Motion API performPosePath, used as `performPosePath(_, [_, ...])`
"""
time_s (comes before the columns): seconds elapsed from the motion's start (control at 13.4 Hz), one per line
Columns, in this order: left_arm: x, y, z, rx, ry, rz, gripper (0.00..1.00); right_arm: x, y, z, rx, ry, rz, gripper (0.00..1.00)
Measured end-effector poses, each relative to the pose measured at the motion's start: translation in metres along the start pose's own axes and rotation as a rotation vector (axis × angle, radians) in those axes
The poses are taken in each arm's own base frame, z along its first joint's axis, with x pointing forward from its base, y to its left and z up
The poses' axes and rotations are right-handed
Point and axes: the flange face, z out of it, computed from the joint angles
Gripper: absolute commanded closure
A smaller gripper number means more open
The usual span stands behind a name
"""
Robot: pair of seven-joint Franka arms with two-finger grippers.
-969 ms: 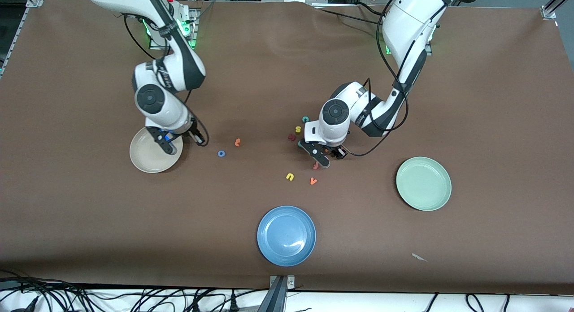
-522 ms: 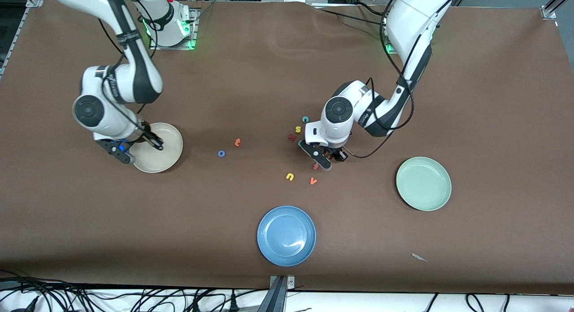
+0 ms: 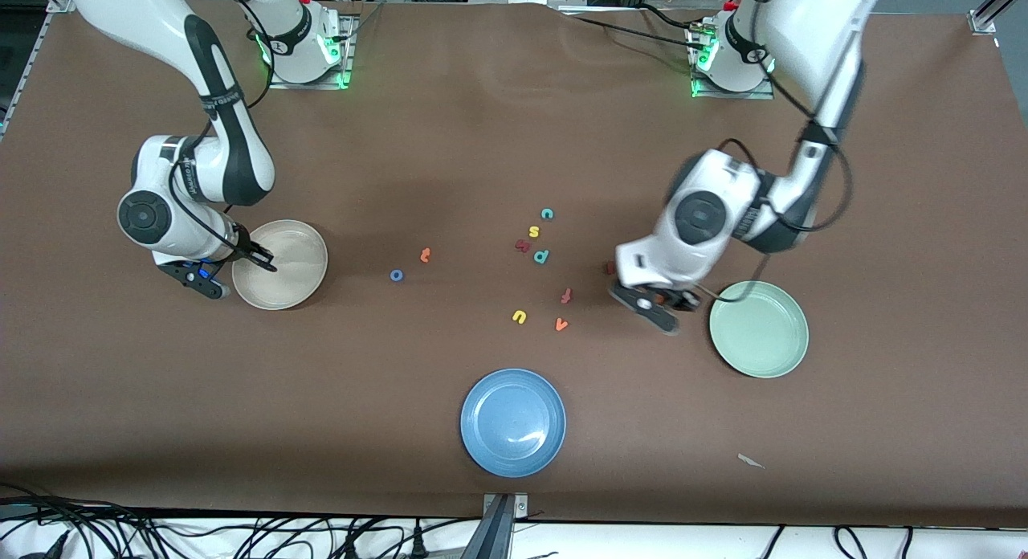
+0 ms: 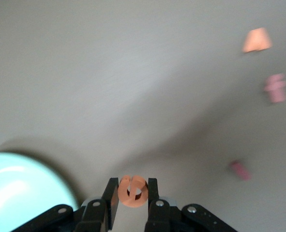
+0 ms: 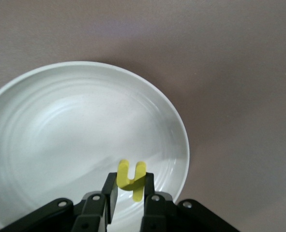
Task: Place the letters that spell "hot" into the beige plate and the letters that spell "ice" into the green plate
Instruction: 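Place yellow 4 on cream plate while the left gripper places 6 on green, then grasp blue o with the right gripper while the left gripper grasps red l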
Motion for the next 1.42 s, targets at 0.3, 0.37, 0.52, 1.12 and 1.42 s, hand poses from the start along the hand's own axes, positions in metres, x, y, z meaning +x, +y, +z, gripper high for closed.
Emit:
performPosePath(0.3, [-0.045,-0.086,0.041,-0.033,-0.070,-0.132,0.99,0.001,0.001,0.004,-0.001,0.003,-0.004,0.04])
performPosePath(0.37, [-0.056,-0.104,0.053,-0.043,-0.086,-0.163,0.97,0.001,0.001,0.004,0.000,0.004,-0.004,0.01])
performPosePath(0.52, [-0.070,-0.127,0.074,-0.060,-0.106,-0.205,0.51,0.001,0.001,-0.001,0.006,0.009,-0.004,0.01])
performPosePath(1.12, [-0.048,-0.106,0.042,-0.081,-0.051,-0.217,0.00,-0.069,-0.103,-0.056,0.096,0.039,0.048,0.01])
performPosePath(1.42, [-0.018,-0.018,0.015,-0.149,-0.054,-0.336,0.07,-0.107,-0.170,-0.034,0.178,0.134,-0.106,0.05])
